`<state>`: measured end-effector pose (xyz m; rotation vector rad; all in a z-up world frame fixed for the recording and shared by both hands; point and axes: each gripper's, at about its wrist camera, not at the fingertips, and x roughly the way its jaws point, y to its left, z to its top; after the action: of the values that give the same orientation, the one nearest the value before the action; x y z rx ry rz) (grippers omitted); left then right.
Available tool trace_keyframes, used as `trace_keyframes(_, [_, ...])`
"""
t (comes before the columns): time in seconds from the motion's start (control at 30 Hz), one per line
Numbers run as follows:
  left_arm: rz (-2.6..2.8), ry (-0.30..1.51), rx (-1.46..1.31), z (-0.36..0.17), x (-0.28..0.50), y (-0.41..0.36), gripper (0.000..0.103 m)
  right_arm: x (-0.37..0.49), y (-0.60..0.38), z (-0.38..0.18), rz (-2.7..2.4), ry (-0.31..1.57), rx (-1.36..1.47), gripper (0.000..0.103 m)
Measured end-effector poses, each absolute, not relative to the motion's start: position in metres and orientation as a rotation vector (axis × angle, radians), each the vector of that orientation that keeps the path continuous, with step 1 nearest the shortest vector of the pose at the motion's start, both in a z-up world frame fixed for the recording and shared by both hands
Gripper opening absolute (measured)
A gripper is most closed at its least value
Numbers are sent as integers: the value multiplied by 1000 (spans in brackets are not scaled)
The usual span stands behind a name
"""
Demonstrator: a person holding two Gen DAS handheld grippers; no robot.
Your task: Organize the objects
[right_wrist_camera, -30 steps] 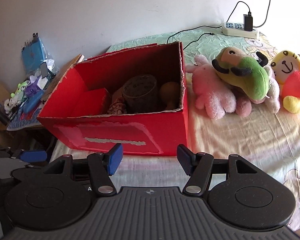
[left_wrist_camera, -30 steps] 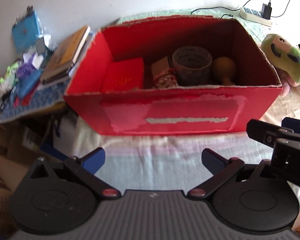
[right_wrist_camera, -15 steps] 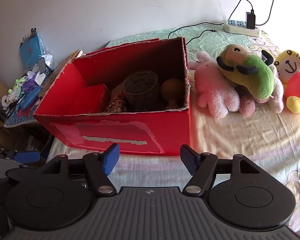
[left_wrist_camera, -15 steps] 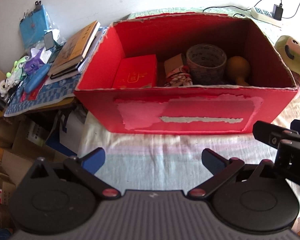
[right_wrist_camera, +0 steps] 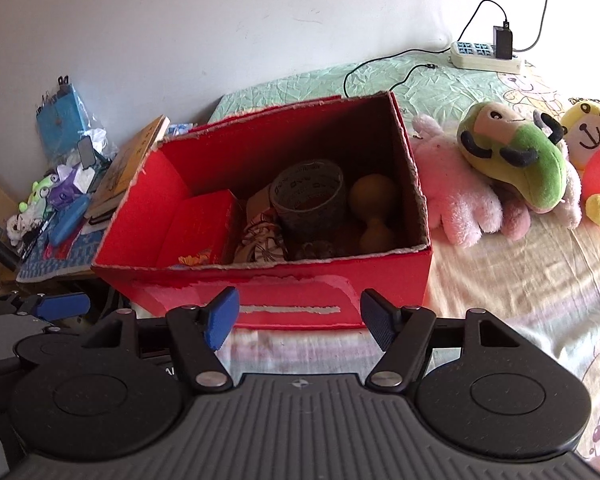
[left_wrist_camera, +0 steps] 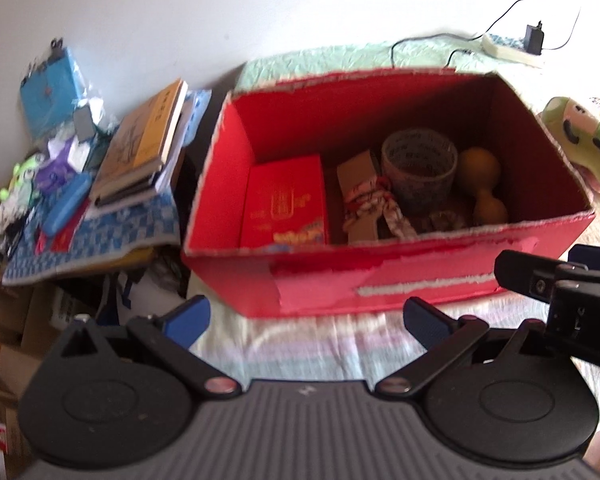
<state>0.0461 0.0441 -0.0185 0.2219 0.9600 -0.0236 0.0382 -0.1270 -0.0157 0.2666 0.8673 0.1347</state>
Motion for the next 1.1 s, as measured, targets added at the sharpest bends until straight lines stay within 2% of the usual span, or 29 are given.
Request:
trace_keyframes(0.6, [-106, 855, 252, 7, 84, 43, 103, 52, -129, 6, 14, 740, 318, 70])
trace_keyframes(1.1, [-14, 902, 187, -13, 108, 47, 102, 87, -128, -7, 66, 768, 233, 70])
